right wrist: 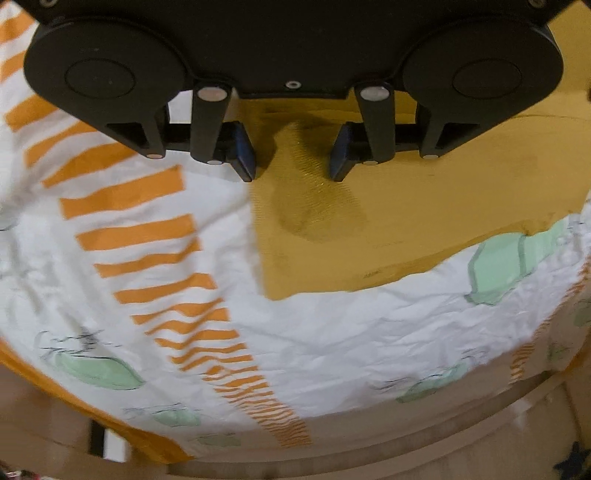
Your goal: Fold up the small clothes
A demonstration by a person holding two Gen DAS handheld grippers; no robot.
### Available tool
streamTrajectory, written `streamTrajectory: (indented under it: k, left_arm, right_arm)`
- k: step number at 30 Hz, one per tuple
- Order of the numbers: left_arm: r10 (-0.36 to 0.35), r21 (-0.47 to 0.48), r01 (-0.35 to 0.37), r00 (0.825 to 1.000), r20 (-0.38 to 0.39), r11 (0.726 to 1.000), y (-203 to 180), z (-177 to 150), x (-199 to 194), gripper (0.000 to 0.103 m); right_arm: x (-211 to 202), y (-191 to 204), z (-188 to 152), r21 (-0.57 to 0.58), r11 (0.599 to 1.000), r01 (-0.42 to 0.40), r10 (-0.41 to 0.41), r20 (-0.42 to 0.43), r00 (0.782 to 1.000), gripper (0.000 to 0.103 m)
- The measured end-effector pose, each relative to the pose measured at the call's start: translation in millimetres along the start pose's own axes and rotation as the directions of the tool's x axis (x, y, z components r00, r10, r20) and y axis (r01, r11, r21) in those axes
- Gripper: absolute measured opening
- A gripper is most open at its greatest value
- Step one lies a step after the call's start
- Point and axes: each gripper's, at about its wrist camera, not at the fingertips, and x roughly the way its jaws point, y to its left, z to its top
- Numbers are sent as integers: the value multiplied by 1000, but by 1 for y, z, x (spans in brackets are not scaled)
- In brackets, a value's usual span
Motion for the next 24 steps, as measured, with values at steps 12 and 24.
streamTrajectory:
  k: [12,24]
  left_arm:
    - [5,5,-5,1000,0,1000,-3,-1,1,38]
    - [3,7,-3,1000,0,1000,-4,-1,1,39]
  right_arm:
    - [5,-6,22,94,982,-164,162,28,986,54]
    - [9,8,21,-2,997,-77,76,96,992,52]
